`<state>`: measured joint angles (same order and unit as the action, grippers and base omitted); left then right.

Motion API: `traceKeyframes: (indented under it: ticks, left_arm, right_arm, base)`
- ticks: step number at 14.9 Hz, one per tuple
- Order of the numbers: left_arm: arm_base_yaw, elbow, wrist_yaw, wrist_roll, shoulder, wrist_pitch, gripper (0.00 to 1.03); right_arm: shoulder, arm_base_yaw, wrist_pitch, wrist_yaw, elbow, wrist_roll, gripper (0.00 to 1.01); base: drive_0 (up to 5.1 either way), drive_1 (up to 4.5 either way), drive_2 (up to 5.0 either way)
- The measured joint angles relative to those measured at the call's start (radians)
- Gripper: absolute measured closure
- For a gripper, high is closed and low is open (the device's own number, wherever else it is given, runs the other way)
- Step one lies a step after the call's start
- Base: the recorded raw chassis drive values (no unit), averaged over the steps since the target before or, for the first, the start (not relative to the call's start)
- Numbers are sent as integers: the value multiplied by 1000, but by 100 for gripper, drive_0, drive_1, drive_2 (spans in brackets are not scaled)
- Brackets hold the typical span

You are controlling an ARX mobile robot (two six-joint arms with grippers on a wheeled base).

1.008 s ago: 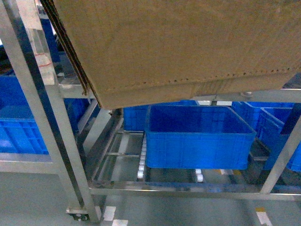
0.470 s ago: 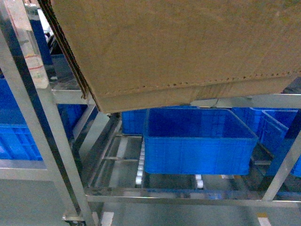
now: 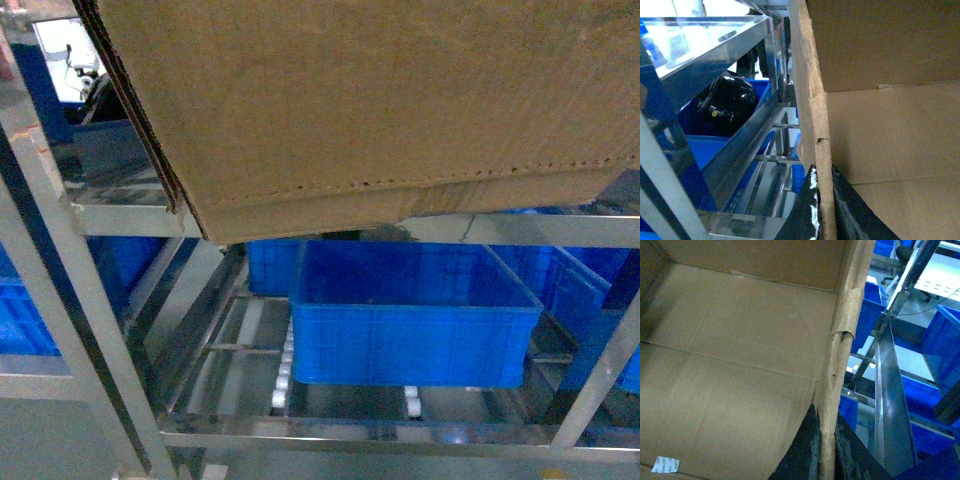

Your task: Sort boxes to right shelf from conveyor

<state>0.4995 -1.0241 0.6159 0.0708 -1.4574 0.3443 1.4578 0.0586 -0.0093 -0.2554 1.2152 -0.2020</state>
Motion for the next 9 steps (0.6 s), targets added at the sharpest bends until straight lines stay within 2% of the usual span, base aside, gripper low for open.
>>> traceKeyframes:
  ticks: [4, 7, 9]
  left_arm:
    - [2, 0, -3, 0, 0, 2, 101]
    - [2, 0, -3, 0, 0, 2, 101]
    - [2, 0, -9, 0, -3, 3, 101]
  right_arm:
    - [0, -2, 0, -1, -1, 0, 99]
    - [0, -1, -5, 0, -1, 0, 99]
    - [4, -1, -5, 1, -1, 0, 99]
  base:
    - [0, 0, 0]
    - [8, 355, -339]
    - [0, 0, 0]
